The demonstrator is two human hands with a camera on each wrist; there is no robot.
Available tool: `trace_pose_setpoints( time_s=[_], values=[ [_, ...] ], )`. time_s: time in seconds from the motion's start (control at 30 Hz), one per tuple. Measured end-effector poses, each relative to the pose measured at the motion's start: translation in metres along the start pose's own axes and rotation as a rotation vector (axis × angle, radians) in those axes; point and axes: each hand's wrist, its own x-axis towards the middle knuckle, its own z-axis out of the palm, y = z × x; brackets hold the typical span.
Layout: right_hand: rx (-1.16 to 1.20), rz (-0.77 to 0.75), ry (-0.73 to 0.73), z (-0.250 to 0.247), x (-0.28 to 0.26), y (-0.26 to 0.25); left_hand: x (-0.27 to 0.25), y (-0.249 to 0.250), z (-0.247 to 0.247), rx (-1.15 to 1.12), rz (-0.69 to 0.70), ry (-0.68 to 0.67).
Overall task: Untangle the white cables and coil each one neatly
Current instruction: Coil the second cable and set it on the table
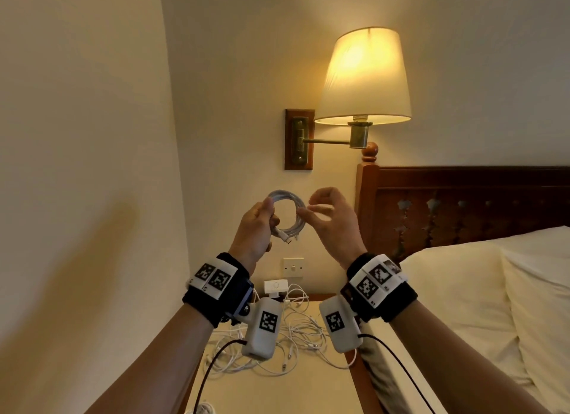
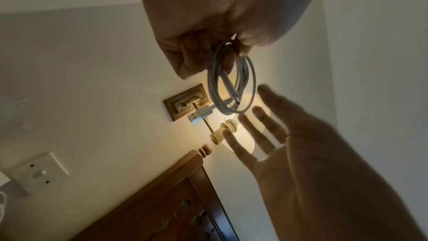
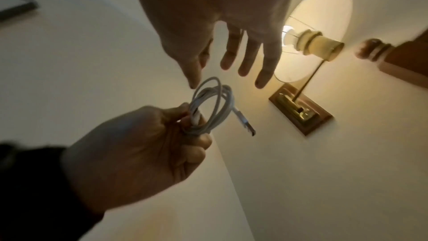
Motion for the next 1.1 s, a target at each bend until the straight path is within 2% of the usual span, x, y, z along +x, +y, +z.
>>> trace_pose_setpoints(
  time_s=[0.07,0.13,0.23,0.5,0.63,0.73,0.87,1.0,1.1],
  values=[
    [-0.147,-0.162,0.072,0.006,-0.006,0.002,0.0,-0.003,0.002,0.003,0.022,0.028],
    [-0.286,-0.248,0.017,0.012,-0.015,0.004,0.001,-0.005,0.003,0.001,0.033,0.049],
    [-0.447,-0.254,-0.049,0.015,-0.021,0.01,0.002,-0.006,0.003,-0.014,0.03,0.06],
    [-0.557,-0.308,-0.063,0.021,-0.021,0.008,-0.003,-0.008,0.006,-0.081,0.052,0.09],
    [-0.538,-0.315,-0.05,0.025,-0.02,0.007,-0.001,-0.007,0.01,-0.148,0.054,0.138],
    [-0.429,-0.305,-0.066,0.029,-0.022,0.01,0.001,-0.003,0.013,-0.203,0.023,0.154],
    [-0.279,-0.294,-0.056,0.028,-0.024,0.009,0.004,-0.007,0.014,-0.134,0.075,0.141],
    [-0.396,-0.214,-0.132,0.028,-0.023,0.009,0.004,-0.018,0.011,-0.046,0.141,0.147],
    [-0.4,-0.184,-0.132,0.032,-0.025,0.012,0.005,-0.02,0.011,-0.027,0.145,0.158]
  ],
)
